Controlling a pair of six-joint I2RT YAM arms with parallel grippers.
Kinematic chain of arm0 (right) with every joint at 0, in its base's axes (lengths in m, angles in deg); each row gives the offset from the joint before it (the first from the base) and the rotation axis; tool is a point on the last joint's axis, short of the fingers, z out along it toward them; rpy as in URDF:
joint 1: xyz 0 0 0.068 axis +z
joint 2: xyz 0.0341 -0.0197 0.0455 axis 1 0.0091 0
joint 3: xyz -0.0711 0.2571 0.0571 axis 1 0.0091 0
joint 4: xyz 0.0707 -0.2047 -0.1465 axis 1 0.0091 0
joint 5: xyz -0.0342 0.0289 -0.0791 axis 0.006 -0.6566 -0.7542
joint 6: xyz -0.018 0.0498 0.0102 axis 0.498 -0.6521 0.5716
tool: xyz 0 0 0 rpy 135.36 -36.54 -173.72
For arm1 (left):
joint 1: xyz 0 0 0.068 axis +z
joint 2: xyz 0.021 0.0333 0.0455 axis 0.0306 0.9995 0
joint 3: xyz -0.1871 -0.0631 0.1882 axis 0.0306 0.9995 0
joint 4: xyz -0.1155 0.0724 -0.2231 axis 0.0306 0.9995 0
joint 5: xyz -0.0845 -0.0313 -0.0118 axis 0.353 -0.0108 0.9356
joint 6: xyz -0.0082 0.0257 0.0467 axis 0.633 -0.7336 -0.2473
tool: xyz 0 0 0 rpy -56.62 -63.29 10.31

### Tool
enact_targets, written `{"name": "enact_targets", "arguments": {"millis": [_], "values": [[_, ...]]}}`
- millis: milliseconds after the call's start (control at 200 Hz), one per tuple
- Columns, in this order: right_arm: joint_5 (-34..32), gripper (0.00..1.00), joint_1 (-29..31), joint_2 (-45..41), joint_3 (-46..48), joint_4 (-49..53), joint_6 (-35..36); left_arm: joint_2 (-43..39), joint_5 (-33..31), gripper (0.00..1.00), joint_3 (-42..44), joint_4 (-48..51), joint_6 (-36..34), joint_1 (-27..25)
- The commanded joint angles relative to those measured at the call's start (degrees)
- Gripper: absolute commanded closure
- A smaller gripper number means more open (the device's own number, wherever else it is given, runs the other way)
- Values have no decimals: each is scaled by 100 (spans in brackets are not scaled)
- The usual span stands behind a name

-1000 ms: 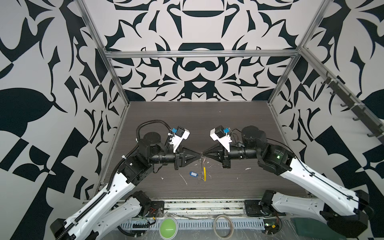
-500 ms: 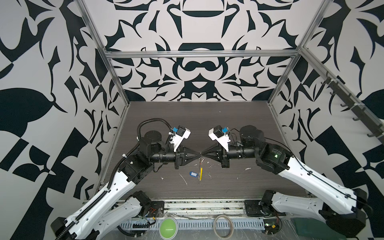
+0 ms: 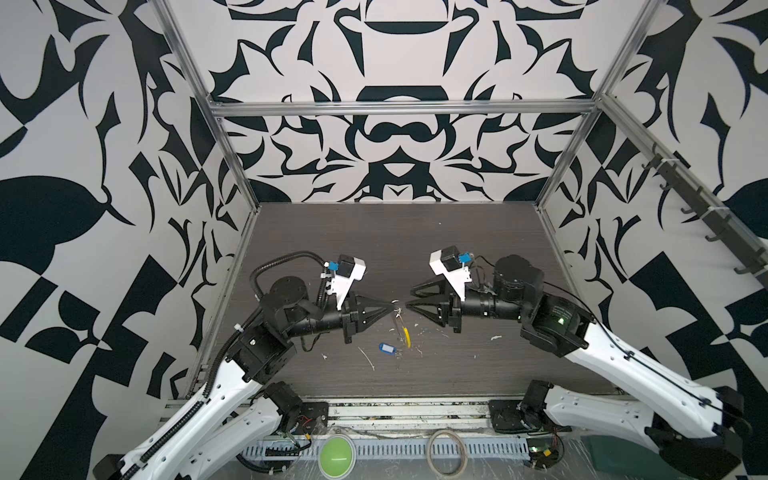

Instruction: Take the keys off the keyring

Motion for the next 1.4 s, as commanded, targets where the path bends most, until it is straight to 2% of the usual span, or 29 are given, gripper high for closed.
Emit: {"name": "enact_targets", "arguments": {"millis": [0, 190, 285, 530, 680, 945, 1080, 1395], "values": [[-192, 59, 29, -184, 363, -1068, -161, -209, -334, 100, 195, -960, 130, -14], [233, 55, 28, -181, 874, -2259, -460, -298, -202, 100, 402, -1739, 320, -14], [424, 53, 77, -87, 922, -2382, -504, -274, -183, 100, 392, -1800, 328, -14], [280, 53, 233, 51, 1016, -2442, -484, -160, -43, 100, 412, -2022, 441, -14], [363, 59, 273, 147, 965, -2455, -459, -92, 68, 100, 388, -2086, 504, -14], [447, 70, 341, 203, 936, -2373, -434, -151, -92, 100, 438, -2103, 497, -14], [377, 81, 370, 203, 924, -2310, -395, -139, -117, 100, 439, -2116, 496, -14], [272, 92, 476, 274, 797, -2049, -259, -157, -230, 100, 448, -2116, 488, -14]]}}
